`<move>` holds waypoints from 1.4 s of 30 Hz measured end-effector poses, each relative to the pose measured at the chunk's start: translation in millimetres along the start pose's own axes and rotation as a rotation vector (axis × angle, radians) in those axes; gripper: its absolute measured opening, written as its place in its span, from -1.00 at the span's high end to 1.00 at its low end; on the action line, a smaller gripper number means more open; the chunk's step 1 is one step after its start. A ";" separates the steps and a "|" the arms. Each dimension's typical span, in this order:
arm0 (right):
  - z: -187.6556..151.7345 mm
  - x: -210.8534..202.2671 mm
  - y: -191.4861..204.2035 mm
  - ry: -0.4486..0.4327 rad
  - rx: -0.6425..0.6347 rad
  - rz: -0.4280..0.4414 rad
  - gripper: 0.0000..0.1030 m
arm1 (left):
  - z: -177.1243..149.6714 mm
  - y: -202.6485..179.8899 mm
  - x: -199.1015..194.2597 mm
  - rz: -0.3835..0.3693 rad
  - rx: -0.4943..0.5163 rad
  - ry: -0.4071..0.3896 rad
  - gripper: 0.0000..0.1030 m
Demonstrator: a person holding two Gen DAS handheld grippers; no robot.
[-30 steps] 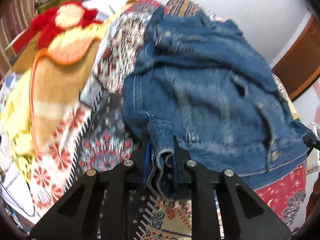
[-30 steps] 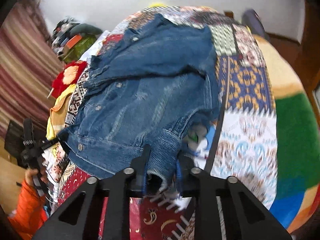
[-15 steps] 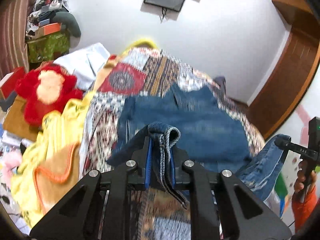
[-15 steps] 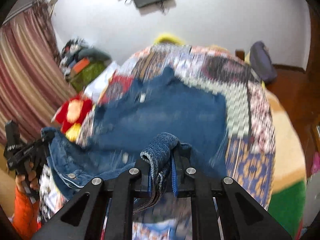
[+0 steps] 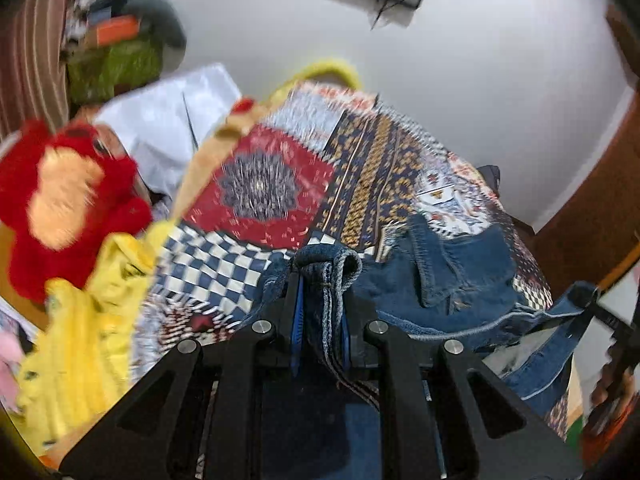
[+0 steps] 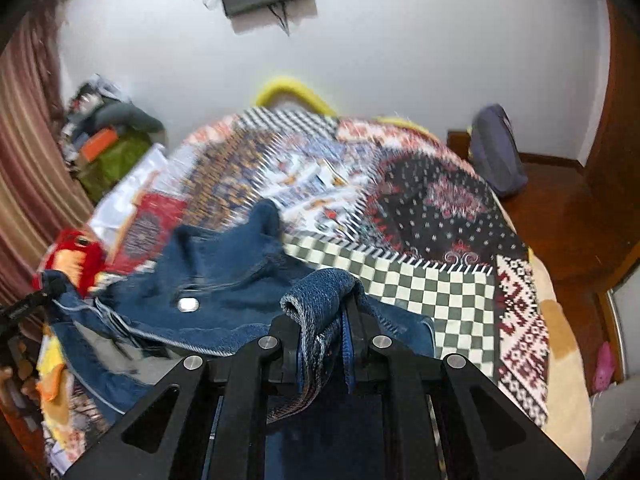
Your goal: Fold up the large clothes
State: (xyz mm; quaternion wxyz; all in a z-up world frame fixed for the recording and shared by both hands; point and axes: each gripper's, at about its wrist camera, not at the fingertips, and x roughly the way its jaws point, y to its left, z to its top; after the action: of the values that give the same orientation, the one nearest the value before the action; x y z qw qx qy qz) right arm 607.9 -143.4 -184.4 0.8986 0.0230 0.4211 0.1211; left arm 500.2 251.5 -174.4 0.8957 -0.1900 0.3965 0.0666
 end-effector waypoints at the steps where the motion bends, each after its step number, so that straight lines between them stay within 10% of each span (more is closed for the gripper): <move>1: -1.8 15.6 -3.4 0.021 0.004 -0.010 0.77 | 0.0 3.2 15.3 0.014 0.000 0.020 0.71; 8: -20.1 79.4 -46.6 0.139 0.141 0.109 0.76 | -21.1 12.3 77.4 0.078 0.044 0.111 0.56; 20: -2.5 29.4 -71.2 0.111 0.179 0.199 0.73 | -22.9 -5.0 89.9 0.191 0.165 0.159 0.51; 21: -1.6 24.3 -72.2 0.101 0.169 0.156 0.73 | -22.2 -6.2 91.0 0.206 0.171 0.165 0.51; 23: 2.7 3.5 -77.1 0.034 0.079 -0.219 0.74 | -21.8 -8.4 92.3 0.226 0.193 0.180 0.51; 26: 3.1 -12.0 -92.5 0.066 0.025 -0.258 0.74 | -20.6 -18.5 81.3 0.246 0.254 0.165 0.51; 32: -17.4 -39.2 -77.6 0.087 -0.125 -0.221 0.74 | -8.9 -34.0 21.8 0.241 0.303 0.031 -0.32; 42: -46.3 -2.7 13.3 0.168 -0.225 0.019 0.74 | -48.0 -37.8 11.6 0.225 0.434 0.128 -0.74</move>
State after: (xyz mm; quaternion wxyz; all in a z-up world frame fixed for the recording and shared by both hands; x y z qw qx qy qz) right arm 568.3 -133.9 -210.2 0.8559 -0.0841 0.4784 0.1773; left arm 485.4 197.5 -201.5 0.8754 0.0481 0.4762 0.0673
